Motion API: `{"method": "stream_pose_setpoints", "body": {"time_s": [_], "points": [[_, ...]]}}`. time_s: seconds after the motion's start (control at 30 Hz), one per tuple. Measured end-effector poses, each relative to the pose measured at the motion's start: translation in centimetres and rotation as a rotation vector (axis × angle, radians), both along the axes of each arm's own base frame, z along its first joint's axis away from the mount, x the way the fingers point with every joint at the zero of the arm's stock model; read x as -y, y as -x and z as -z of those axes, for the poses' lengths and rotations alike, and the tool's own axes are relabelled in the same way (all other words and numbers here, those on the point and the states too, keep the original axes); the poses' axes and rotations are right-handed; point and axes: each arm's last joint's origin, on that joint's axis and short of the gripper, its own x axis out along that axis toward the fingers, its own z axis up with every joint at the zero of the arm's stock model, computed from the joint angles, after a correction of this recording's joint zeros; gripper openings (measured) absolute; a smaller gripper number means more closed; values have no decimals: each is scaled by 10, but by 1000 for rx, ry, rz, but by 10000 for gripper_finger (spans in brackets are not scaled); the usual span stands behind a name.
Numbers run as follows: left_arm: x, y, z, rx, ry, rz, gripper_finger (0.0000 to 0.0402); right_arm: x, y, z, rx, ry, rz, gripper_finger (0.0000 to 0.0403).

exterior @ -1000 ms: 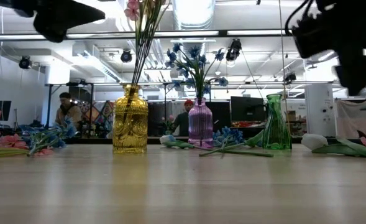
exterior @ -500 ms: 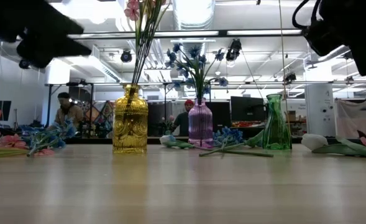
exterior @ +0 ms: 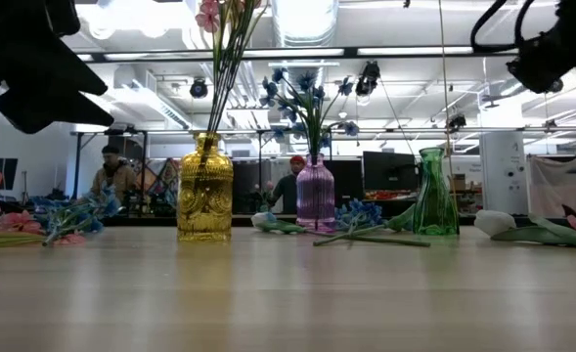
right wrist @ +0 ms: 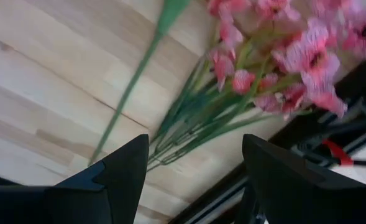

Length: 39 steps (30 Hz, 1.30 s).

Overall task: Sort flowers into vase by color
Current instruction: Put the bottom white right flower into the green flower vase

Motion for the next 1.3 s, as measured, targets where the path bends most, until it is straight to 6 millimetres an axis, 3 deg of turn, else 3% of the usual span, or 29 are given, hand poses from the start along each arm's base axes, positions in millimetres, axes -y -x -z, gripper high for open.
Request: {"method": "stream_pose_setpoints", "body": {"time_s": [0.23, 0.73, 0.93, 1.3], "points": [[-2, 2, 1, -22, -27, -5, 217, -12, 5, 0, 2, 42, 59, 255], [-2, 4, 3, -78, 4, 51, 217, -30, 8, 1, 42, 52, 159, 337], [-3, 5, 4, -86, -3, 50, 217, -20, 3, 1, 108, 150, 149, 332], [-3, 5, 3, -76, -3, 44, 217, 19, -18, 1, 199, 209, 94, 325]]}}
